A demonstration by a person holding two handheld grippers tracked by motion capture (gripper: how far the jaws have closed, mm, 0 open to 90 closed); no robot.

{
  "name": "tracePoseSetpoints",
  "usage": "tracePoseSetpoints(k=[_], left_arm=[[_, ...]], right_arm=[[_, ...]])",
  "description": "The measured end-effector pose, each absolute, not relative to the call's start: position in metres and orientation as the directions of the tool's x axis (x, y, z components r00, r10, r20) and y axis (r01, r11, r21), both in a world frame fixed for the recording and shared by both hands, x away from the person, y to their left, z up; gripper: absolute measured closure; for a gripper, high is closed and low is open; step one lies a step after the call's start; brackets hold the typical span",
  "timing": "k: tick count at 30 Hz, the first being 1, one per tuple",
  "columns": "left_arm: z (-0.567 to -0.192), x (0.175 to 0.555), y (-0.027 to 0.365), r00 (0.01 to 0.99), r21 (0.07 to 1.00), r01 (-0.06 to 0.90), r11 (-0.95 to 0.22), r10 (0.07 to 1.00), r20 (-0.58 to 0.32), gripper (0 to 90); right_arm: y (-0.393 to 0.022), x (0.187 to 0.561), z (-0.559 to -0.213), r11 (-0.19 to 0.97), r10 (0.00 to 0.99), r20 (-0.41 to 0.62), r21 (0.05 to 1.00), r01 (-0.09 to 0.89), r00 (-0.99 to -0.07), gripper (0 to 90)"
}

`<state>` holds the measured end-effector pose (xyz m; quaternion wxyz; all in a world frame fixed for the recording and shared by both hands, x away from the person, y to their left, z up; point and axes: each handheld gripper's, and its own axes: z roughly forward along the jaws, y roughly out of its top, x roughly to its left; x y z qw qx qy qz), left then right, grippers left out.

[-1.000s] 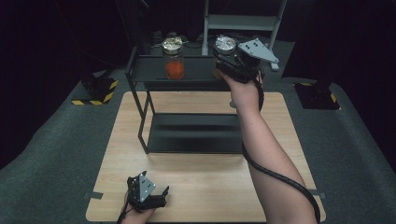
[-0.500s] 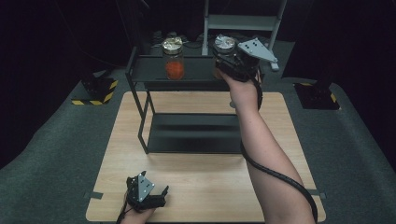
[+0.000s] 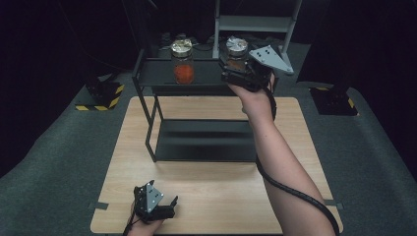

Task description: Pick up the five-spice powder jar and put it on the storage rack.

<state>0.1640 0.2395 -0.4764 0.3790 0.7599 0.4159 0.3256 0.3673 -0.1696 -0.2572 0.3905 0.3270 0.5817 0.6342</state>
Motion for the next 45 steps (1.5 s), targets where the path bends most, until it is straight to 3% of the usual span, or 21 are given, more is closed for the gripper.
tracePoseSetpoints(k=[22, 45], left_arm=[[-0.476, 0.164, 0.236, 0.435, 0.842, 0.387, -0.375, 0.88, 0.192, 0.7], [-0.476, 0.164, 0.234, 0.439, 0.837, 0.385, -0.39, 0.875, 0.206, 0.7]], right_arm=[[-0.201, 0.317, -0.273, -0.068, 0.871, 0.002, 0.991, -0.116, -0.492, 0.0], [-0.234, 0.263, -0.307, -0.017, 0.841, -0.066, 0.989, -0.148, -0.538, 0.0]])
